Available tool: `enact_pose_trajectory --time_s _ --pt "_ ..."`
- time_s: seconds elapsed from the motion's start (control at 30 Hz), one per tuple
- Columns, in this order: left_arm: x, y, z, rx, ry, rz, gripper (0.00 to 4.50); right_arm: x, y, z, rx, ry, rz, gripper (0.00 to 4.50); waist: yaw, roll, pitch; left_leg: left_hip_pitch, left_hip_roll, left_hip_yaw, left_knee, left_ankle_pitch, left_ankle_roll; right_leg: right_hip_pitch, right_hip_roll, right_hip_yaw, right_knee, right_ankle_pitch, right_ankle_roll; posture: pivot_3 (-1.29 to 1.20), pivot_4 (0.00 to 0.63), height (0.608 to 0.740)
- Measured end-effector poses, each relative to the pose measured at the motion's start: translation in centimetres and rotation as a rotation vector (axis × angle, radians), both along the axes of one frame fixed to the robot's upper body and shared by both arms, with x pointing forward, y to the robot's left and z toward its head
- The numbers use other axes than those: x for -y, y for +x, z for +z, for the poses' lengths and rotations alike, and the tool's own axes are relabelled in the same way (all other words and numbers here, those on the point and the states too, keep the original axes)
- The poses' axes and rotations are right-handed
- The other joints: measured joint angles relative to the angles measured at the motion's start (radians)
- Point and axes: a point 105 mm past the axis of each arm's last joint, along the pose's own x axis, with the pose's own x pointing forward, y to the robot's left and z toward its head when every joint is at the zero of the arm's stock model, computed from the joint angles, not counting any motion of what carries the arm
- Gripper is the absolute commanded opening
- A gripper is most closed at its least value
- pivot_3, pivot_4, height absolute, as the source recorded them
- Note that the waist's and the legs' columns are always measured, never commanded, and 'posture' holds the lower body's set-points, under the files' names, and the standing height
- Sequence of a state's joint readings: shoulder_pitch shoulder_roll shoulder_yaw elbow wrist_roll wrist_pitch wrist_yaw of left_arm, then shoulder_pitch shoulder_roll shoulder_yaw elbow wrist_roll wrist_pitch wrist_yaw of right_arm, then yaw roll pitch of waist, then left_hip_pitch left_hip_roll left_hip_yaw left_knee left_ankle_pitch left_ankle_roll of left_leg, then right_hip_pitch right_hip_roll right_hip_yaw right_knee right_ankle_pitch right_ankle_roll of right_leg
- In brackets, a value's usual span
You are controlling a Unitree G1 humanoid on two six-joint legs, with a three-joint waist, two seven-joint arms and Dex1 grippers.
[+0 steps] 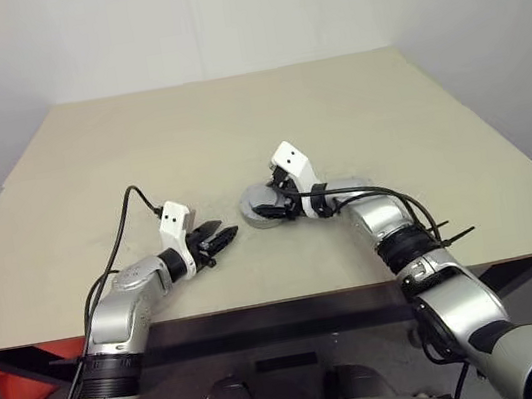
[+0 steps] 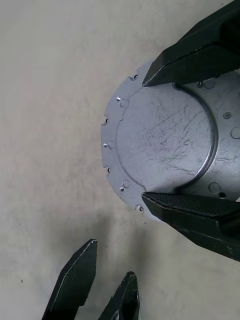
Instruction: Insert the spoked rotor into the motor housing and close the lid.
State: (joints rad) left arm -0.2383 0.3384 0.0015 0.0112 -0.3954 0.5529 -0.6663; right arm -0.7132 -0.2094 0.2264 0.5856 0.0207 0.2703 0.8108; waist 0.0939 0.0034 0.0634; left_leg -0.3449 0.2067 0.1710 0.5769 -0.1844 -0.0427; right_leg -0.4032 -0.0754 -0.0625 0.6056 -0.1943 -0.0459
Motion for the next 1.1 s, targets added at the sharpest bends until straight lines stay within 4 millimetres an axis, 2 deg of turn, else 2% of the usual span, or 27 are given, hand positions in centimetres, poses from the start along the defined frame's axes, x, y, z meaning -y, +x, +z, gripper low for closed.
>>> enact_pose_trajectory --time_s 0.33,0.5,0.6,0.77,0.9,1.1 --pt "0.1 0.2 0.2 -0.003 -0.028 0.019 2.46 0.1 0.1 -0.2 -0.003 -0.010 -0.008 3.11 0.001 0.000 0.000 0.002 0.000 0.000 0.000 0.000 0.001 0.003 -0.001 0.000 0.000 0.000 0.000 0.00 0.000 0.740" --pt "0.1 2.9 2.4 -0.027 -0.208 0.142 2.46 0.1 0.1 -0.2 -0.001 -0.013 -0.009 3.11 0.002 0.000 0.000 0.002 0.000 0.000 0.001 0.000 0.000 0.004 -0.001 0.000 0.000 0.000 0.000 0.00 0.000 0.740" --pt "0.3 4.5 3.2 -0.057 -0.286 0.178 1.87 0.0 0.1 -0.1 0.000 -0.013 -0.005 3.11 0.001 -0.001 -0.001 0.002 -0.001 0.000 0.001 0.000 0.000 0.004 -0.001 0.000 0.000 0.000 0.000 0.00 0.000 0.740" --pt "0.9 5.6 2.1 -0.134 -0.303 0.182 0.14 0.0 0.1 -0.1 0.002 -0.013 -0.004 3.11 0.001 -0.001 -0.001 0.002 -0.001 0.000 0.000 0.000 0.001 0.003 -0.001 0.000 0.000 0.000 0.000 0.00 0.000 0.740" --pt "1.9 5.9 1.3 -0.177 -0.283 0.146 0.05 0.1 0.1 -0.1 0.005 -0.013 -0.012 3.11 0.002 -0.001 -0.001 0.002 -0.001 0.000 0.000 0.000 0.001 0.003 -0.001 0.000 0.000 0.000 0.001 0.00 0.000 0.740" --pt "3.3 5.8 1.1 -0.186 -0.245 0.068 0.05 0.1 0.0 -0.1 0.007 -0.011 -0.018 3.11 0.002 -0.001 -0.001 0.002 0.000 0.000 0.000 0.000 0.001 0.003 -0.001 0.000 -0.001 0.000 0.001 0.00 0.000 0.740"
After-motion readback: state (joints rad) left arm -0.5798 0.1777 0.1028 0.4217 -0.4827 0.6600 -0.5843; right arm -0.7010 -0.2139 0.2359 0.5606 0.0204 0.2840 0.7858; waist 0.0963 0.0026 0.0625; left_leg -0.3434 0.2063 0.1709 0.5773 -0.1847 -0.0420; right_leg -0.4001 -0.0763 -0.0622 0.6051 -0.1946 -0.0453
